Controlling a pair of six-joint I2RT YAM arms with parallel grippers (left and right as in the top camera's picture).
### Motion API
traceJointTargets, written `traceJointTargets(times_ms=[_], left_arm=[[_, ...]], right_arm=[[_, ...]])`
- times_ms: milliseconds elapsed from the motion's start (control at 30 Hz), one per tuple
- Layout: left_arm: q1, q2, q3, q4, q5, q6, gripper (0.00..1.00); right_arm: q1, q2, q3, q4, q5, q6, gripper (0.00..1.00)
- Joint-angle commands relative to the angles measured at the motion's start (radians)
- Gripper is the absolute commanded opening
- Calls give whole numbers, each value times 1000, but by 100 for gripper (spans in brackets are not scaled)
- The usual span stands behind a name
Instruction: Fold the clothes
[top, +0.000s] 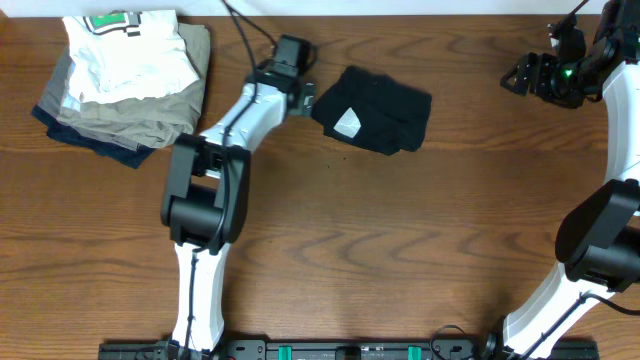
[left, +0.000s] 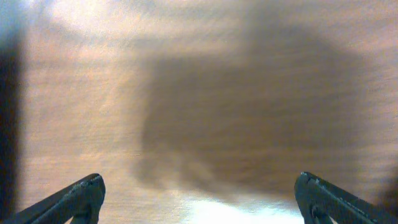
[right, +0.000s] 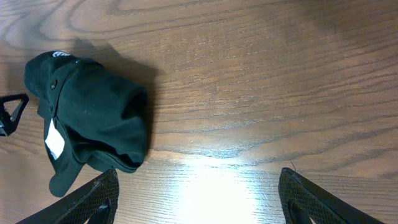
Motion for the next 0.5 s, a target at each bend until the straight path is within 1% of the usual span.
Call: traceJointTargets(times_ms=[0, 33, 67, 100, 167, 233, 267, 333, 467], left_arm=[[0, -91, 27, -75, 102, -23, 98], [2, -121, 30, -108, 178, -54, 98], [2, -162, 30, -145, 310, -106, 98], [2, -184, 30, -162, 406, -142, 98], [2, -226, 29, -182, 664, -251, 98], [-6, -235, 29, -182, 815, -357, 98], [-10, -235, 28, -182, 838, -419, 98], [-23, -229, 12, -178, 839, -540, 98], [-48, -206, -18, -174, 836, -690, 98]], right_arm=[[-6, -1, 0, -1, 0, -16, 80], [-6, -1, 0, 2, 0, -16, 80], [-6, -1, 0, 4, 0, -16, 80], [-6, -1, 0, 6, 0, -16, 80], [-6, -1, 0, 10, -1, -16, 80], [-6, -1, 0, 14, 0, -16, 80], [-6, -1, 0, 18, -1, -16, 81], [-6, -1, 0, 24, -1, -16, 81], [-6, -1, 0, 30, 2, -16, 81]])
